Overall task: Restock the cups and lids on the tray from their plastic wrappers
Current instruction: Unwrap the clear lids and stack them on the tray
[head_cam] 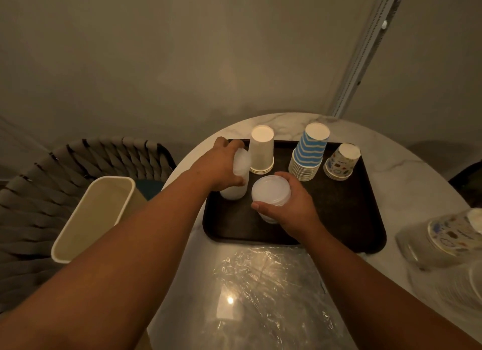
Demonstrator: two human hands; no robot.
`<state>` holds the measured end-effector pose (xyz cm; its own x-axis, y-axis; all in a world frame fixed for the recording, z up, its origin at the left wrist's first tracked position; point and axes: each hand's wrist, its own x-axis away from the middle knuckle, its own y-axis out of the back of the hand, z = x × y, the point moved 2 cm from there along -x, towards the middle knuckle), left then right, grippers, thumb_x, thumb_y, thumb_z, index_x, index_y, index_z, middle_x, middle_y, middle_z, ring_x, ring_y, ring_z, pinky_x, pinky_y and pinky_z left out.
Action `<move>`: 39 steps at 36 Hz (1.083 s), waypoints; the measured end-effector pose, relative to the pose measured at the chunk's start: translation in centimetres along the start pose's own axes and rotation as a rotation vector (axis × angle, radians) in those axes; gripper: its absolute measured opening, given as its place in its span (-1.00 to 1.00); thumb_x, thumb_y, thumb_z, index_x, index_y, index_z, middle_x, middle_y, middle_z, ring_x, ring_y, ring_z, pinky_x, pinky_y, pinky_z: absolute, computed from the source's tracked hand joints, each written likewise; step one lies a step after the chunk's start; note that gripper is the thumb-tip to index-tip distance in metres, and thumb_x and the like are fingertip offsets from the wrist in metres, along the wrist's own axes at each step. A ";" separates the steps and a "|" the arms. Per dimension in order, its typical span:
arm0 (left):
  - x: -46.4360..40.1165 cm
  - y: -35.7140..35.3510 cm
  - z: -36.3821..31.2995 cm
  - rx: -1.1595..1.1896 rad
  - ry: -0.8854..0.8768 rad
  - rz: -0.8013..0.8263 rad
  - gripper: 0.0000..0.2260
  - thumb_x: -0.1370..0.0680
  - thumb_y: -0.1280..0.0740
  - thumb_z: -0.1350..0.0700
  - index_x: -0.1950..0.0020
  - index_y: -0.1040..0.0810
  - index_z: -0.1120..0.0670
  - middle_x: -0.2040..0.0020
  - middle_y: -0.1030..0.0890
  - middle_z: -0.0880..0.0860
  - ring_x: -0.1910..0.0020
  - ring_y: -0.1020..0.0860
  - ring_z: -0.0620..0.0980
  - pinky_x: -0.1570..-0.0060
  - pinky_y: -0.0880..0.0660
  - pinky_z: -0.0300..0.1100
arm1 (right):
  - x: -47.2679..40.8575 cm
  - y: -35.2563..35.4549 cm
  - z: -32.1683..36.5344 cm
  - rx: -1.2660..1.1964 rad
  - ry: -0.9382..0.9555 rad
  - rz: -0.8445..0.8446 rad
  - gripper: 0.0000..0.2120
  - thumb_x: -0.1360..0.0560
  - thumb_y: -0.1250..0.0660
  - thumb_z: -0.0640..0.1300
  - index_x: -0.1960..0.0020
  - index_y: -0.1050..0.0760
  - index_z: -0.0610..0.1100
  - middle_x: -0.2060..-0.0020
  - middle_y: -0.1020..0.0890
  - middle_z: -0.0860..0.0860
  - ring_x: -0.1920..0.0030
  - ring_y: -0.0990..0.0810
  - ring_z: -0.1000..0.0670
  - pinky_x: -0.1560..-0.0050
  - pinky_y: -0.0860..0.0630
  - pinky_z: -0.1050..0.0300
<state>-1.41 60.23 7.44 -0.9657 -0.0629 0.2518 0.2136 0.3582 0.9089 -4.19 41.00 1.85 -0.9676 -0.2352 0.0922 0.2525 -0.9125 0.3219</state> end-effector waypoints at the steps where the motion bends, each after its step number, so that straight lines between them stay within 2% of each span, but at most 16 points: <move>1: 0.0 0.0 0.1 0.011 0.004 -0.006 -0.14 -0.36 -0.57 -0.09 -0.54 -0.17 -0.09 -0.50 -0.21 0.08 -0.38 -0.38 0.16 -0.27 -0.44 0.00 | 0.0 0.0 0.0 0.000 -0.001 -0.001 -0.27 -0.20 -0.66 -0.06 -0.22 -0.34 0.14 0.00 -0.43 0.34 -0.01 -0.44 0.30 0.07 -0.34 0.46; 8: 0.7 -0.3 0.8 0.033 -0.045 -0.056 -0.05 -0.31 -0.57 -0.18 -0.56 -0.10 -0.12 -0.51 -0.19 0.06 -0.43 -0.31 0.14 -0.32 -0.40 0.05 | 0.1 0.0 -0.1 0.018 0.016 -0.007 -0.27 -0.20 -0.67 -0.03 -0.23 -0.34 0.13 -0.01 -0.42 0.33 -0.10 -0.43 0.15 0.05 -0.34 0.42; 10: 0.6 -0.2 0.6 0.003 -0.078 -0.084 -0.04 -0.32 -0.55 -0.21 -0.57 -0.07 -0.16 -0.53 -0.19 0.06 -0.46 -0.27 0.14 -0.35 -0.37 0.08 | 0.2 0.0 -0.2 0.022 0.016 -0.002 -0.27 -0.20 -0.66 -0.02 -0.23 -0.33 0.14 -0.01 -0.42 0.33 -0.11 -0.42 0.15 0.00 -0.37 0.35; 13: 0.3 0.2 0.2 -0.024 -0.100 -0.073 -0.09 -0.36 -0.53 -0.19 -0.58 -0.10 -0.17 -0.52 -0.20 0.05 -0.45 -0.29 0.14 -0.33 -0.38 0.07 | 0.2 -0.1 -0.3 0.024 0.011 -0.001 -0.27 -0.20 -0.66 -0.02 -0.23 -0.34 0.13 -0.02 -0.42 0.34 -0.10 -0.43 0.16 -0.04 -0.37 0.30; 19: 0.1 0.9 0.1 0.012 -0.097 -0.011 -0.21 -0.41 -0.53 -0.03 -0.55 -0.22 -0.13 -0.47 -0.23 0.06 -0.40 -0.34 0.11 -0.33 -0.38 -0.03 | 0.3 -0.1 -0.2 0.027 0.006 -0.005 -0.26 -0.18 -0.67 -0.02 -0.22 -0.35 0.13 -0.02 -0.44 0.32 -0.07 -0.46 0.16 -0.09 -0.40 0.25; 23: 0.1 1.0 0.1 0.000 -0.078 0.029 -0.21 -0.38 -0.56 -0.04 -0.52 -0.24 -0.11 -0.49 -0.22 0.05 -0.40 -0.34 0.13 -0.30 -0.40 -0.01 | 0.4 0.0 -0.1 0.037 0.006 0.000 -0.27 -0.19 -0.67 -0.02 -0.22 -0.33 0.14 0.00 -0.43 0.34 -0.05 -0.45 0.17 -0.03 -0.36 0.33; 29: -0.4 0.6 -0.4 -0.074 -0.076 0.039 -0.20 -0.40 -0.52 -0.14 -0.54 -0.21 -0.16 -0.52 -0.22 0.05 -0.43 -0.32 0.13 -0.31 -0.40 0.02 | 0.5 -0.2 0.1 0.033 0.016 0.004 -0.28 -0.20 -0.67 -0.05 -0.21 -0.33 0.13 0.00 -0.43 0.33 -0.12 -0.44 0.14 -0.05 -0.38 0.31; 33: -0.6 0.6 -0.6 -0.121 -0.085 0.057 -0.34 -0.44 -0.50 -0.08 -0.48 -0.31 -0.14 -0.46 -0.31 0.06 -0.37 -0.37 0.13 -0.25 -0.42 -0.02 | 0.7 -0.1 0.0 0.035 0.018 -0.003 -0.27 -0.19 -0.67 -0.05 -0.22 -0.34 0.11 -0.01 -0.44 0.32 -0.11 -0.45 0.14 -0.11 -0.40 0.23; 39: -0.8 0.7 -0.9 -0.141 -0.082 0.073 -0.37 -0.44 -0.50 -0.04 -0.46 -0.34 -0.12 -0.43 -0.34 0.08 -0.35 -0.37 0.15 -0.23 -0.43 -0.01 | 0.7 0.0 -0.1 0.046 0.003 0.006 -0.24 -0.19 -0.67 -0.02 -0.26 -0.35 0.10 -0.08 -0.46 0.20 -0.15 -0.45 0.11 -0.15 -0.42 0.19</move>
<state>-0.36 59.75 8.20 -0.9543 0.0369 0.2964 0.2969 0.2246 0.9281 -4.83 40.87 1.84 -0.9661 -0.2418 0.0909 0.2583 -0.8947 0.3644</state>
